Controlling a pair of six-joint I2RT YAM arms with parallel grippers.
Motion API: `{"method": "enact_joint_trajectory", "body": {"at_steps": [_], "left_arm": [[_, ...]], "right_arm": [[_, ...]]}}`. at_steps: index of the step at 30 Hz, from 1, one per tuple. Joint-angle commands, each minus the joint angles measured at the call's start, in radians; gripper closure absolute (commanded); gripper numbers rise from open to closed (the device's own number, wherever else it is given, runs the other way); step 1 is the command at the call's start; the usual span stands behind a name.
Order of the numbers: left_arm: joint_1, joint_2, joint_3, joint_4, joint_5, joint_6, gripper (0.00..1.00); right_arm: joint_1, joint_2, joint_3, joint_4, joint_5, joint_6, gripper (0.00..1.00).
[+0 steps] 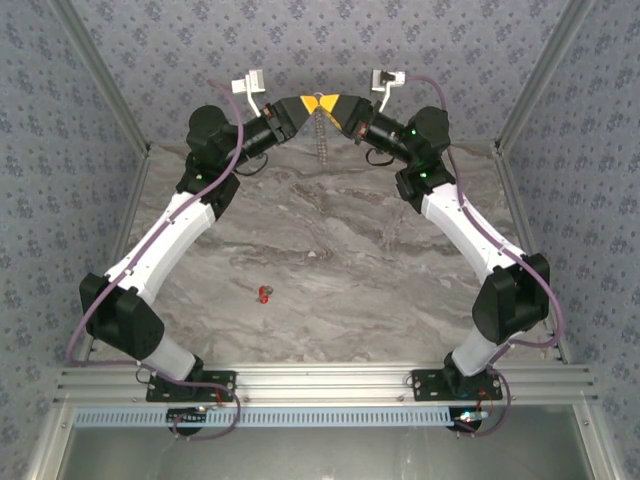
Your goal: Put the keys on the keyring
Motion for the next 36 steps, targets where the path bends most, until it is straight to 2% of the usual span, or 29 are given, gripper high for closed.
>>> {"method": "enact_joint_trajectory", "body": {"at_steps": [1, 3, 7, 10, 15, 17, 20, 22, 24, 29, 36], "left_arm": [[-0.008, -0.011, 0.006, 0.042, 0.003, 0.01, 0.73], [-0.008, -0.012, 0.002, 0.043, 0.004, 0.009, 0.75], [-0.008, -0.017, -0.006, 0.047, 0.01, 0.01, 0.89], [-0.008, -0.02, -0.011, 0.042, 0.021, 0.02, 0.95], [-0.004, -0.029, -0.005, 0.001, 0.034, 0.104, 1.0], [-0.002, -0.04, -0.004, -0.029, 0.026, 0.163, 1.0], [-0.003, -0.078, -0.035, -0.039, -0.02, 0.264, 1.0], [-0.003, -0.104, -0.061, -0.038, -0.052, 0.33, 1.0], [-0.003, -0.123, -0.071, -0.05, -0.062, 0.39, 1.0], [-0.005, -0.153, -0.079, -0.073, -0.036, 0.54, 1.0], [-0.012, -0.194, -0.144, 0.022, -0.034, 0.718, 1.0]], "right_arm": [[0.008, -0.001, 0.032, 0.054, 0.004, 0.013, 1.0], [0.008, -0.001, 0.033, 0.053, 0.006, 0.01, 1.0], [0.008, -0.003, 0.031, 0.053, 0.012, 0.012, 1.0], [0.01, -0.003, 0.032, 0.054, 0.016, 0.014, 1.0], [0.008, -0.009, 0.029, 0.05, 0.007, 0.019, 0.99], [0.004, -0.02, 0.017, 0.045, 0.007, 0.015, 0.86], [-0.012, -0.052, -0.02, 0.033, 0.014, 0.005, 0.77], [-0.031, -0.08, -0.059, 0.027, 0.028, 0.005, 0.64], [-0.05, -0.11, -0.095, 0.025, 0.036, 0.005, 0.57], [-0.1, -0.17, -0.164, 0.006, 0.033, -0.001, 0.52], [-0.121, -0.223, -0.221, -0.045, 0.019, -0.025, 0.51]]}}
